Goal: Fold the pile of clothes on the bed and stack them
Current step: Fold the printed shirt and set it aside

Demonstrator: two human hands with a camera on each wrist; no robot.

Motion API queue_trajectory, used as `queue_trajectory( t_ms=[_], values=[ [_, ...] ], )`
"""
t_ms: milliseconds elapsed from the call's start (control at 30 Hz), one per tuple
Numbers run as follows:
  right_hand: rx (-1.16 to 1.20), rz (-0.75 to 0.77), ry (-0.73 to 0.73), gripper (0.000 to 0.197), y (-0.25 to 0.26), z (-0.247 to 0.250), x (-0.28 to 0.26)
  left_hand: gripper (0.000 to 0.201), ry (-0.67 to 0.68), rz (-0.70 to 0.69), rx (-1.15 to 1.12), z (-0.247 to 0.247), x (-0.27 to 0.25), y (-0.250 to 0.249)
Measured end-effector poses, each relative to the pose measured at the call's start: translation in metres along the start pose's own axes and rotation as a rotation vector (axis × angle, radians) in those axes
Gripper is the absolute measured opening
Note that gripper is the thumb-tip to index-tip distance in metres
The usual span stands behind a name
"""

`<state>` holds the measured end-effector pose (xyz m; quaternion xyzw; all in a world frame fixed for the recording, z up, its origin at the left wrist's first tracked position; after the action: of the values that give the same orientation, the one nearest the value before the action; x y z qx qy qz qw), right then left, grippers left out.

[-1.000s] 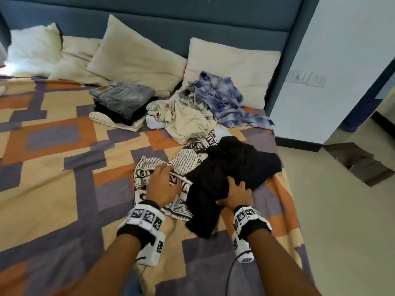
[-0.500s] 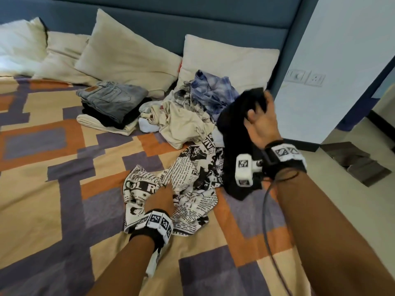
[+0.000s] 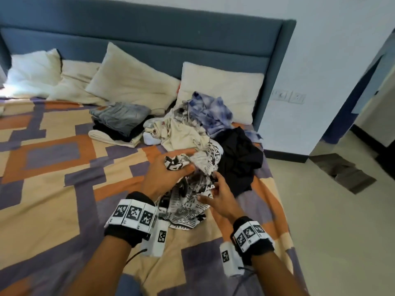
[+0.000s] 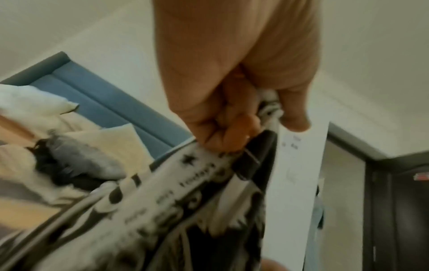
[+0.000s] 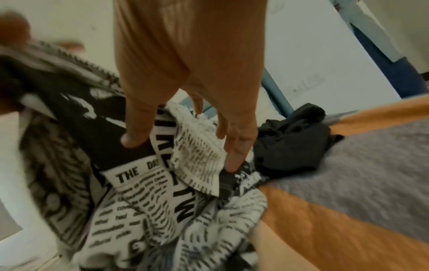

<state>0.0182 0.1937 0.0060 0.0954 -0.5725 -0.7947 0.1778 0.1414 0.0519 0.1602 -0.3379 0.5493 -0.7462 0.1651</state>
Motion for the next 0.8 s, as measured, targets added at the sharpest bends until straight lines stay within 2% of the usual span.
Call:
queue_trajectory(
  t_ms=[33, 67, 100, 167, 200, 233, 300, 400, 433, 500, 567, 667, 733, 800],
  values=[
    [-0.052, 0.09, -0.058, 0.106, 0.028, 0.009, -0.006, 0.025, 0.059, -0.096, -0.05, 0.001, -0.009, -0.043],
    [-0.112, 0.146, -0.1, 0.101, 0.031, 0.009, 0.002, 0.023, 0.088, -0.121, -0.068, -0.003, -0.012, -0.058],
    [-0.12, 0.211, -0.109, 0.087, 0.046, 0.01, 0.009, 0.021, 0.107, -0.117, -0.105, -0.007, -0.012, -0.076],
    [-0.112, 0.322, -0.152, 0.039, 0.098, 0.023, -0.008, 0.026, 0.117, -0.193, -0.166, 0.0, -0.016, -0.118],
    [-0.121, 0.369, -0.191, 0.023, 0.123, 0.038, -0.019, 0.032, 0.098, -0.256, -0.189, 0.01, -0.017, -0.142],
    [-0.11, 0.37, -0.212, 0.016, 0.137, 0.049, -0.023, 0.037, 0.07, -0.289, -0.226, 0.022, -0.014, -0.16],
    [-0.085, 0.368, -0.299, 0.016, 0.16, 0.082, -0.028, 0.042, -0.038, -0.373, -0.211, 0.05, -0.005, -0.191],
    [-0.128, 0.345, -0.407, 0.025, 0.181, 0.13, -0.029, 0.016, -0.292, -0.414, -0.002, 0.09, 0.012, -0.204],
    [-0.168, 0.351, -0.431, 0.02, 0.193, 0.144, -0.031, 0.023, -0.353, -0.399, 0.075, 0.1, 0.016, -0.203],
    [-0.27, 0.394, -0.49, 0.018, 0.222, 0.172, -0.041, 0.043, -0.408, -0.439, 0.214, 0.115, 0.016, -0.205],
    [-0.374, 0.419, -0.57, 0.025, 0.248, 0.196, -0.052, 0.04, -0.428, -0.458, 0.291, 0.126, 0.014, -0.209],
    [-0.472, 0.468, -0.745, 0.025, 0.287, 0.23, -0.082, 0.022, -0.53, -0.51, 0.305, 0.143, -0.003, -0.221],
    [-0.488, 0.517, -0.848, 0.021, 0.309, 0.244, -0.104, 0.025, -0.6, -0.553, 0.332, 0.149, -0.016, -0.231],
    [-0.511, 0.519, -0.875, 0.021, 0.316, 0.247, -0.118, 0.028, -0.672, -0.561, 0.417, 0.155, -0.024, -0.237]
  ],
)
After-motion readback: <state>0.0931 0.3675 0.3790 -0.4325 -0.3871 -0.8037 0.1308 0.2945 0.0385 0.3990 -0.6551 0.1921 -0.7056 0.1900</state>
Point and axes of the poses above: each hand's wrist, its own x-axis towards the middle knuckle, its own z-axis out of the back of the hand, y = z × x, the point moved 10 cm from there along x, towards the middle knuckle, and after that the axes turned 15 degrees about -y, right-handed, at the moved point
